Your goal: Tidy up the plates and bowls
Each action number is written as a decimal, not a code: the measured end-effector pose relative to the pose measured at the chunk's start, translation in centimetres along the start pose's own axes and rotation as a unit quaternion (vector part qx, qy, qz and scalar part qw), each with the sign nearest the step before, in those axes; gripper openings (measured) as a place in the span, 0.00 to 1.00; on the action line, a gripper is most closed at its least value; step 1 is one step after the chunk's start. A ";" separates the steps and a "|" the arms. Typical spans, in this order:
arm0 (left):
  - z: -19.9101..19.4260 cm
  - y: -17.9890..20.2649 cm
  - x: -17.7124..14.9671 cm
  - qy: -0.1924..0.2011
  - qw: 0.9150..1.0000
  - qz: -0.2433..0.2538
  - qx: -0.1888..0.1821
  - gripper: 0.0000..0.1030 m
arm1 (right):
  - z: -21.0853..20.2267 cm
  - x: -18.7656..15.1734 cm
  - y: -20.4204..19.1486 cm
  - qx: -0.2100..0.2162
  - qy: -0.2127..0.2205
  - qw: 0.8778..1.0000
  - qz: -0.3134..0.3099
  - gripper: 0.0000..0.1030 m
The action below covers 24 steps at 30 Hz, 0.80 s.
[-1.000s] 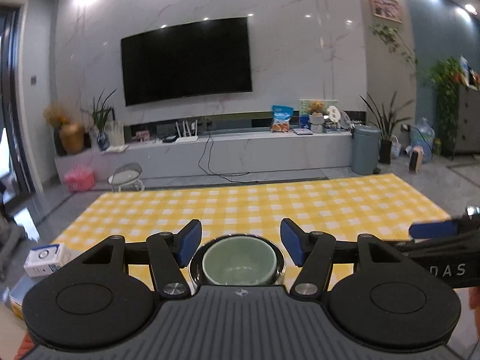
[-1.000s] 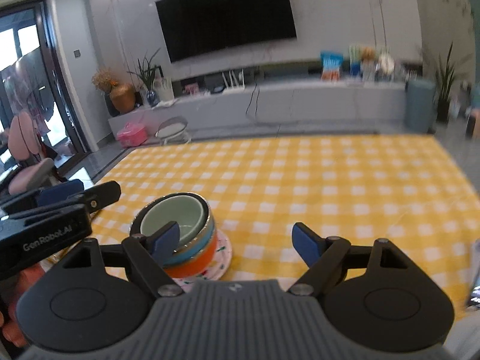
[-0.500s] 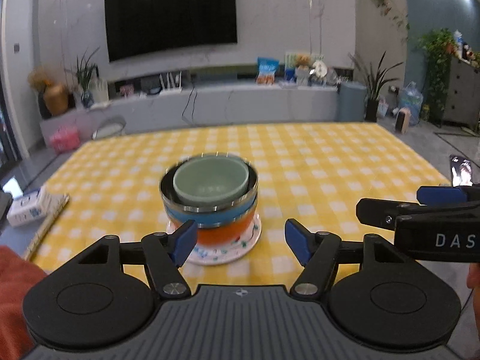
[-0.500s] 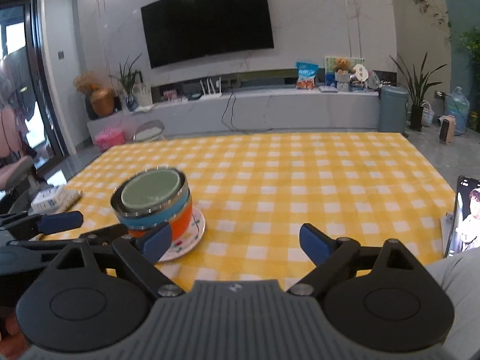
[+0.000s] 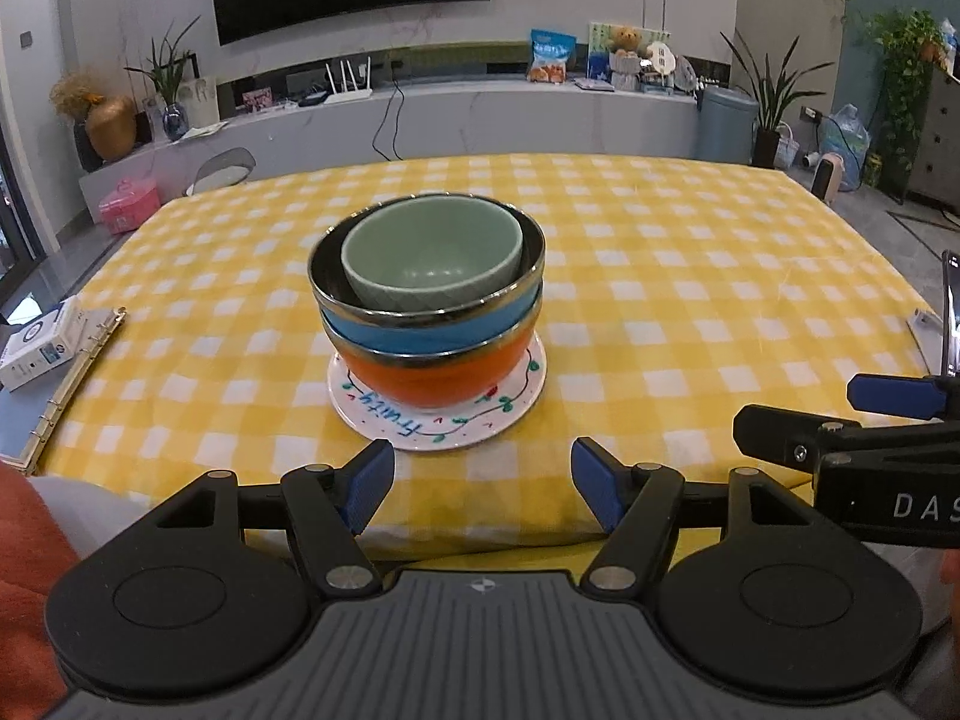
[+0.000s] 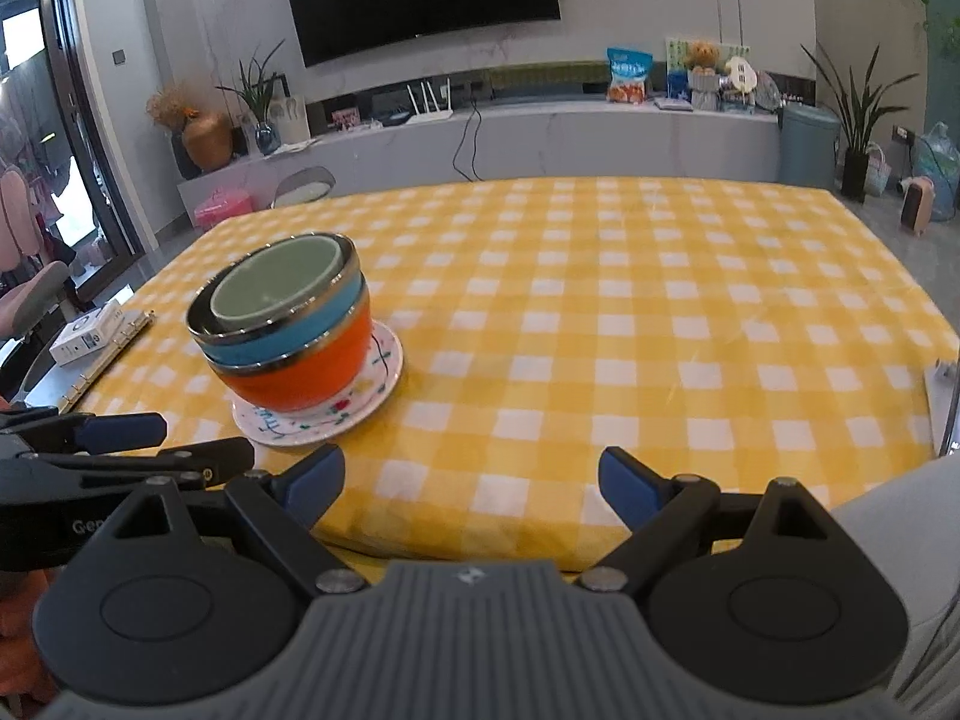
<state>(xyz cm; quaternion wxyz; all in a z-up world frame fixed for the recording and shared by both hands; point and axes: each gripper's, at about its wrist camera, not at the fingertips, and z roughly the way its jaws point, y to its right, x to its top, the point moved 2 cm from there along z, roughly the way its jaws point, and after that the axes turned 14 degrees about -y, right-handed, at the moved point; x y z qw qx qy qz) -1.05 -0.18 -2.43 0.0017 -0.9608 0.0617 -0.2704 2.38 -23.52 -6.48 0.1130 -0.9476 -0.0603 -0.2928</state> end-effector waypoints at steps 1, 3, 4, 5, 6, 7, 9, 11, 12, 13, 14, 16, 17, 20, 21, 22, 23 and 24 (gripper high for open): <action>0.0 0.1 -0.1 -0.002 1.000 0.000 -0.001 0.77 | 0.1 0.0 0.0 -0.001 -0.001 1.000 0.000 0.87; -0.1 -0.1 0.0 -0.003 1.000 0.000 -0.001 0.77 | 0.2 -0.1 0.1 -0.001 -0.003 1.000 0.001 0.87; -0.1 -0.1 0.0 -0.003 1.000 0.000 -0.002 0.77 | 0.2 -0.1 0.0 -0.002 -0.003 1.000 0.001 0.87; -0.1 -0.2 -0.1 -0.003 1.000 0.000 -0.003 0.77 | 0.2 -0.2 -0.1 -0.002 -0.004 1.000 0.001 0.87; -0.1 -0.2 0.0 -0.003 1.000 -0.001 -0.003 0.77 | 0.2 -0.2 -0.1 -0.003 -0.004 1.000 0.000 0.87; -0.2 -0.2 -0.1 -0.002 1.000 -0.001 -0.003 0.77 | 0.2 -0.2 -0.1 -0.003 -0.005 1.000 0.000 0.87; -0.1 -0.2 0.0 -0.002 1.000 0.000 -0.003 0.77 | 0.2 -0.2 -0.2 -0.005 -0.005 1.000 -0.001 0.87; -0.1 -0.2 0.0 -0.002 1.000 0.000 -0.002 0.77 | 0.1 -0.2 -0.3 -0.008 -0.005 1.000 -0.002 0.87; -0.1 -0.2 0.0 -0.002 1.000 0.000 -0.002 0.77 | 0.1 -0.2 -0.3 -0.009 -0.005 1.000 -0.003 0.87; -0.2 -0.2 0.0 -0.001 1.000 0.002 -0.002 0.77 | 0.1 -0.2 -0.3 -0.010 -0.004 1.000 -0.003 0.87; -0.2 -0.2 0.0 0.000 1.000 0.002 -0.002 0.77 | 0.0 -0.2 -0.3 -0.011 -0.005 1.000 -0.002 0.87; -0.4 -0.3 0.0 0.001 1.000 0.003 -0.001 0.77 | 0.0 -0.2 -0.3 -0.013 -0.004 1.000 -0.001 0.87; -0.4 -0.3 0.0 0.002 1.000 0.003 -0.001 0.77 | -0.1 -0.2 -0.3 -0.014 -0.004 1.000 -0.001 0.87; -0.5 -0.3 0.1 0.002 1.000 0.002 0.000 0.77 | -0.2 -0.2 -0.4 -0.017 -0.001 1.000 -0.004 0.87; -0.5 -0.3 0.1 0.002 1.000 0.002 0.000 0.77 | -0.2 -0.2 -0.5 -0.017 -0.001 1.000 -0.004 0.87; -0.5 -0.3 0.1 0.002 1.000 0.002 0.000 0.77 | -0.2 -0.2 -0.5 -0.018 0.000 1.000 -0.005 0.87; -0.5 -0.3 0.1 0.002 1.000 0.002 0.000 0.77 | -0.2 -0.2 -0.5 -0.018 -0.001 1.000 -0.005 0.87; -0.5 -0.3 0.1 0.002 1.000 0.002 0.000 0.77 | -0.2 -0.2 -0.5 -0.018 -0.001 1.000 -0.005 0.87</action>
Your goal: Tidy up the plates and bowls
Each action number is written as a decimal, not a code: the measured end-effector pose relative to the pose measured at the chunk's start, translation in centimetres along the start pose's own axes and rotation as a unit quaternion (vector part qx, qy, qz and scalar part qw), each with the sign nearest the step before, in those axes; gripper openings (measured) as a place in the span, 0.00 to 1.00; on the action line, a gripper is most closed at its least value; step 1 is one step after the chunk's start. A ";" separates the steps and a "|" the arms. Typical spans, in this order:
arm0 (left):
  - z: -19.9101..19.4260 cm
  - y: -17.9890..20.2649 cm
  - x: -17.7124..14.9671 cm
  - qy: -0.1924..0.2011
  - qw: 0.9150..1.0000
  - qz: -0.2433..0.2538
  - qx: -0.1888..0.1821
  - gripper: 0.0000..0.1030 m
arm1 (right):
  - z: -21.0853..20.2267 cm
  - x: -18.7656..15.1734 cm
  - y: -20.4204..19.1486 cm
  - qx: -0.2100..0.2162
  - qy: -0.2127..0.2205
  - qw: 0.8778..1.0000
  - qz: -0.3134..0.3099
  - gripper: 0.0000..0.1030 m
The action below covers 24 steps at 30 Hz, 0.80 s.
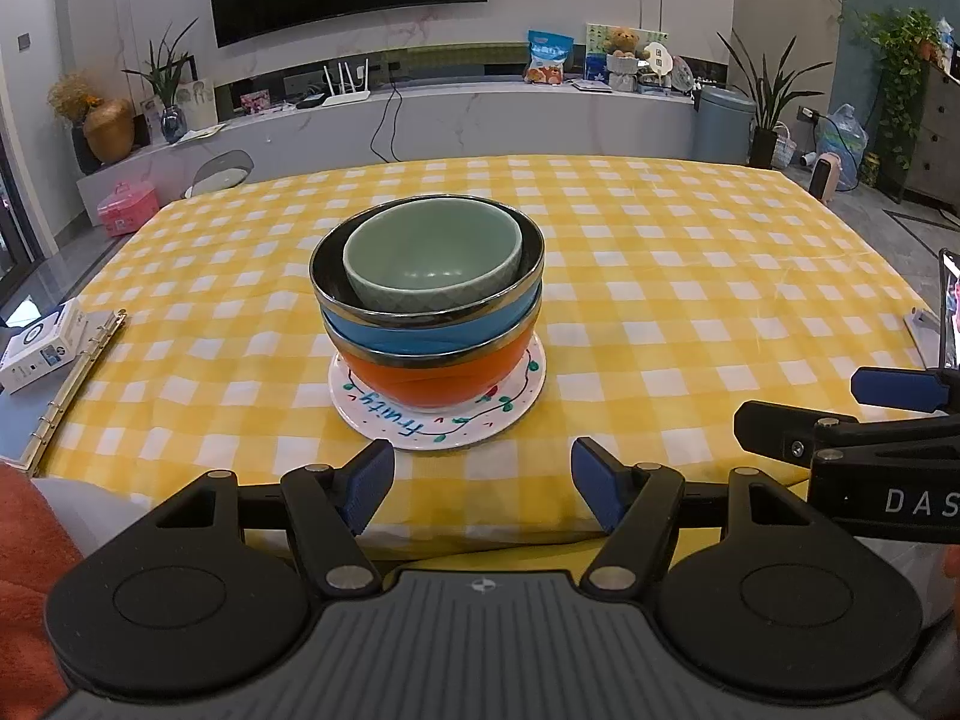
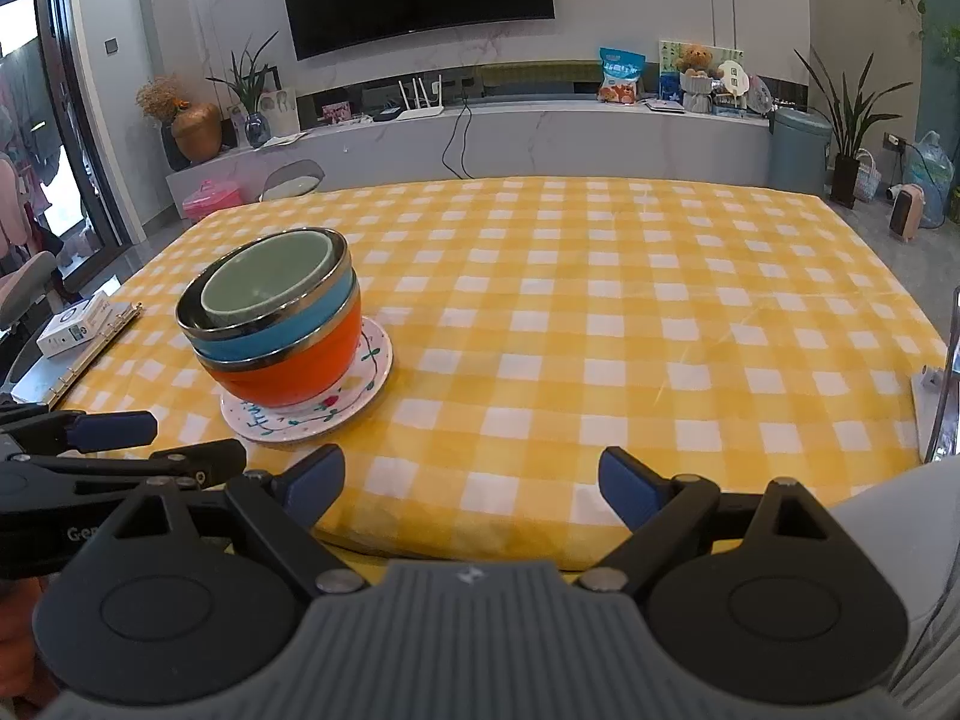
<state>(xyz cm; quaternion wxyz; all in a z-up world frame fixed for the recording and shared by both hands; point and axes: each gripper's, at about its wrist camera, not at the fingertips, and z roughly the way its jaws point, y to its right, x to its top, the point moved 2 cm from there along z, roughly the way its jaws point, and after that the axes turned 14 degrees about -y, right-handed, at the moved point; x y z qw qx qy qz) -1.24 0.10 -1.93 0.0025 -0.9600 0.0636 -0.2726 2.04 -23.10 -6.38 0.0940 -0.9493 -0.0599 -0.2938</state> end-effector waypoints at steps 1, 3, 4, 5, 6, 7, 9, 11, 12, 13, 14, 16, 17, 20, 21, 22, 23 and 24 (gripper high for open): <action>0.0 0.0 0.0 0.000 1.000 0.000 0.000 0.77 | 0.0 0.0 0.0 -0.001 0.000 1.000 0.000 0.87; 0.0 0.0 0.0 -0.001 1.000 0.001 0.001 0.77 | 0.1 0.0 0.0 -0.002 -0.001 1.000 0.000 0.87; 0.0 0.0 0.1 -0.002 1.000 0.001 0.001 0.77 | 0.1 0.0 0.0 -0.002 -0.001 1.000 0.000 0.87; 0.0 0.0 0.1 -0.002 1.000 0.001 0.000 0.77 | 0.1 0.0 0.0 -0.002 -0.001 1.000 0.000 0.87; 0.0 0.0 0.1 -0.002 1.000 0.001 0.000 0.77 | 0.1 0.0 -0.1 -0.002 0.000 1.000 -0.001 0.87; 0.0 0.0 0.1 -0.002 1.000 0.001 0.001 0.77 | 0.1 0.1 -0.1 -0.002 0.000 1.000 -0.001 0.87; 0.0 0.0 0.1 -0.002 1.000 0.001 0.000 0.77 | 0.1 0.0 -0.1 -0.003 0.000 1.000 -0.002 0.87; 0.0 0.0 0.1 -0.002 1.000 0.001 0.000 0.77 | 0.3 0.0 -0.2 -0.004 -0.003 1.000 -0.002 0.87; 0.0 0.0 0.1 -0.002 1.000 0.001 0.001 0.77 | 0.3 0.0 -0.1 -0.004 -0.005 1.000 -0.002 0.87; 0.0 0.0 0.1 -0.002 1.000 0.001 0.000 0.77 | 0.4 0.0 -0.1 -0.004 -0.006 1.000 -0.001 0.87; 0.0 0.0 0.1 -0.002 1.000 0.001 0.000 0.77 | 0.4 0.0 -0.1 -0.004 -0.007 1.000 0.000 0.87; 0.0 0.0 0.1 -0.002 1.000 0.001 0.000 0.77 | 0.3 -0.1 -0.1 -0.003 -0.006 1.000 0.000 0.87; 0.0 0.0 0.1 -0.002 1.000 0.001 0.000 0.77 | 0.3 -0.1 -0.1 -0.004 -0.005 1.000 0.000 0.87; 0.0 0.0 0.0 -0.001 1.000 0.003 0.000 0.77 | 0.3 -0.1 -0.1 -0.004 -0.006 1.000 -0.001 0.87; 0.0 0.0 0.0 -0.001 1.000 0.003 0.000 0.77 | 0.3 -0.1 -0.1 -0.004 -0.006 1.000 -0.001 0.87; 0.0 0.1 0.0 -0.001 1.000 0.004 0.000 0.77 | 0.3 -0.1 -0.1 -0.004 -0.006 1.000 0.000 0.87; 0.0 0.1 0.0 -0.001 1.000 0.004 0.000 0.77 | 0.3 -0.1 -0.1 -0.004 -0.006 1.000 0.000 0.87; 0.0 0.1 0.0 -0.001 1.000 0.004 0.000 0.77 | 0.3 -0.1 -0.1 -0.004 -0.006 1.000 0.000 0.87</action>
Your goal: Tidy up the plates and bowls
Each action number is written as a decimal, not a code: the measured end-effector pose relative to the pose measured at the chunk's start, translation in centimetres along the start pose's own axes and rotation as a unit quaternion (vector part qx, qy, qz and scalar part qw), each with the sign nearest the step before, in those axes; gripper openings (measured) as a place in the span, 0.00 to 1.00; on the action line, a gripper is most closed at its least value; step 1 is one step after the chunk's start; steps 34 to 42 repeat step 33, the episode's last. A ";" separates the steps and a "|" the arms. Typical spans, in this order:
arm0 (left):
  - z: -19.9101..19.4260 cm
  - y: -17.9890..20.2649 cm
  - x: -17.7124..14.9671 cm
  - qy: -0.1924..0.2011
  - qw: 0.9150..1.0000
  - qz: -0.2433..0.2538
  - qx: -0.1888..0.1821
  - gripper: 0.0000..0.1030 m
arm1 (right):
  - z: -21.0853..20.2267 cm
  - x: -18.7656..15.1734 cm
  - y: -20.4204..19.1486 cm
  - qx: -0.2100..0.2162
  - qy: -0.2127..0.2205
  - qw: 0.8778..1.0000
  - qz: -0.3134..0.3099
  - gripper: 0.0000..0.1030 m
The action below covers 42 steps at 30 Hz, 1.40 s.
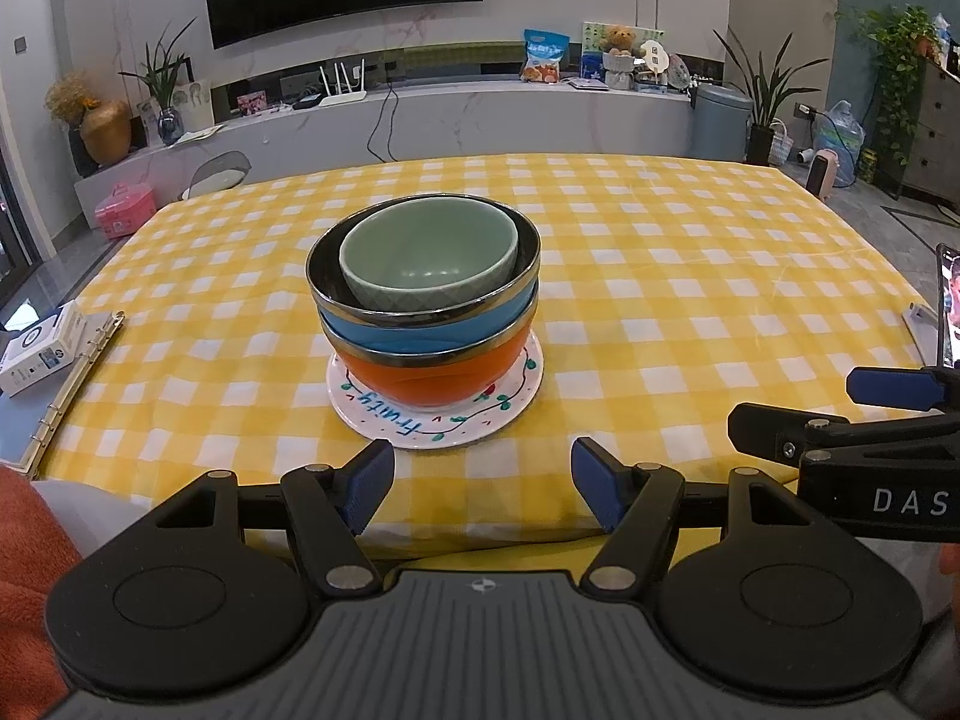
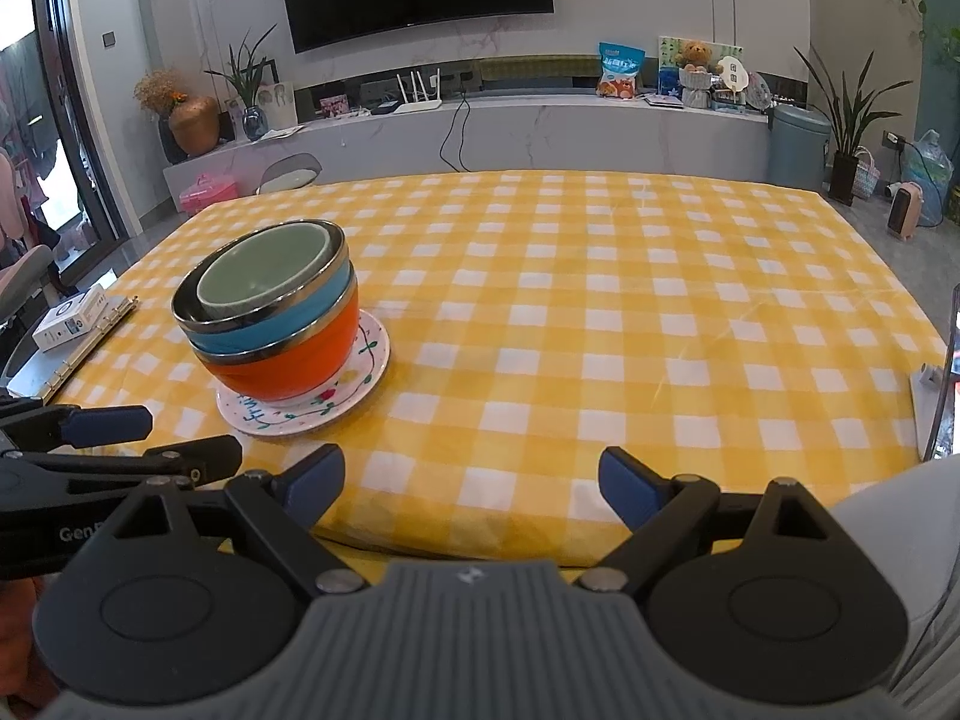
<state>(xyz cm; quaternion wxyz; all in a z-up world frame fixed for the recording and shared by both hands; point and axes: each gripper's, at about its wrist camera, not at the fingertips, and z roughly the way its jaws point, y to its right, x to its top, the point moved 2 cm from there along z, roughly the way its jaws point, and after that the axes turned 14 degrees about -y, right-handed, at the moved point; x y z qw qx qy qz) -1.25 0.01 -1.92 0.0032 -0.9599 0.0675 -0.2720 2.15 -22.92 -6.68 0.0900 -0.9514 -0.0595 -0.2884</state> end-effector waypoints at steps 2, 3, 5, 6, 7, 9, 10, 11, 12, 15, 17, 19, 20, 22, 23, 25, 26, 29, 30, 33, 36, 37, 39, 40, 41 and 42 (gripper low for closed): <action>0.0 0.0 0.0 0.000 1.000 0.000 0.000 0.77 | 0.1 0.0 0.0 0.000 -0.001 1.000 0.000 0.87; 0.0 0.0 0.0 0.000 1.000 0.000 0.000 0.77 | 0.1 0.0 -0.1 0.000 -0.001 1.000 0.000 0.87; 0.0 0.0 0.0 0.000 1.000 -0.001 0.000 0.77 | 0.2 -0.1 -0.1 0.000 -0.002 1.000 0.001 0.87; 0.0 0.0 0.0 0.000 1.000 -0.001 0.000 0.77 | 0.2 -0.1 -0.1 0.000 -0.003 1.000 0.001 0.87; 0.0 0.0 0.0 0.000 1.000 -0.001 0.000 0.77 | 0.2 -0.1 -0.1 0.000 -0.004 1.000 0.001 0.87; 0.0 0.0 0.0 0.000 1.000 0.000 0.000 0.77 | 0.3 -0.1 -0.1 0.000 -0.005 1.000 0.002 0.87; 0.0 0.0 0.0 0.000 1.000 0.000 0.000 0.77 | 0.3 -0.1 0.0 -0.001 -0.006 1.000 0.003 0.87; 0.0 0.0 0.0 0.000 1.000 0.000 0.000 0.77 | 0.3 -0.1 0.0 -0.001 -0.006 1.000 0.003 0.87; 0.0 0.0 0.0 0.000 1.000 0.000 -0.001 0.77 | 0.3 -0.1 0.0 -0.001 -0.007 1.000 0.003 0.87; 0.0 0.0 0.0 0.000 1.000 0.000 0.000 0.77 | 0.3 -0.1 0.0 -0.001 -0.007 1.000 0.003 0.87; 0.0 0.0 0.0 0.001 1.000 0.000 0.000 0.77 | 0.3 -0.1 0.0 -0.001 -0.007 1.000 0.003 0.87; 0.0 0.2 0.0 0.002 1.000 0.001 0.001 0.77 | 0.3 -0.1 0.0 -0.001 -0.007 1.000 0.003 0.87; 0.0 0.2 0.0 0.002 1.000 0.002 0.001 0.77 | 0.3 -0.1 0.0 -0.001 -0.007 1.000 0.003 0.87; 0.0 0.3 0.0 0.003 1.000 0.003 0.000 0.77 | 0.3 -0.1 0.0 -0.001 -0.007 1.000 0.003 0.87; 0.0 0.3 0.0 0.002 1.000 0.003 0.000 0.77 | 0.3 -0.1 0.0 -0.001 -0.007 1.000 0.003 0.87; 0.0 0.2 0.0 0.002 1.000 0.002 0.000 0.77 | 0.3 -0.1 0.0 -0.001 -0.007 1.000 0.003 0.87; 0.0 0.3 0.0 0.002 1.000 0.001 0.000 0.77 | 0.3 -0.1 0.0 -0.001 -0.007 1.000 0.003 0.87; -0.1 0.2 0.0 0.002 1.000 0.001 -0.001 0.77 | 0.4 -0.1 0.0 -0.001 -0.008 1.000 0.003 0.87; -0.1 0.2 0.0 0.002 1.000 0.001 -0.001 0.77 | 0.4 -0.1 0.0 -0.001 -0.008 1.000 0.003 0.87; -0.1 0.2 0.1 0.002 1.000 0.000 -0.001 0.77 | 0.4 -0.1 0.0 -0.001 -0.008 1.000 0.003 0.87; -0.1 0.2 0.1 0.002 1.000 0.000 -0.001 0.77 | 0.4 -0.1 0.0 -0.001 -0.008 1.000 0.003 0.87; -0.1 0.2 0.1 0.002 1.000 0.000 -0.001 0.77 | 0.4 -0.1 0.0 -0.001 -0.008 1.000 0.003 0.87; -0.1 0.2 0.1 0.002 1.000 0.000 -0.001 0.77 | 0.4 -0.1 0.0 -0.001 -0.008 1.000 0.003 0.87; -0.1 0.2 0.1 0.002 1.000 0.000 -0.001 0.77 | 0.4 -0.1 0.0 -0.001 -0.008 1.000 0.003 0.87; -0.1 0.2 0.1 0.002 1.000 0.000 -0.001 0.77 | 0.4 -0.1 0.0 -0.001 -0.008 1.000 0.003 0.87; -0.1 0.2 0.1 0.002 1.000 0.000 -0.001 0.77 | 0.4 -0.1 0.0 -0.001 -0.008 1.000 0.003 0.87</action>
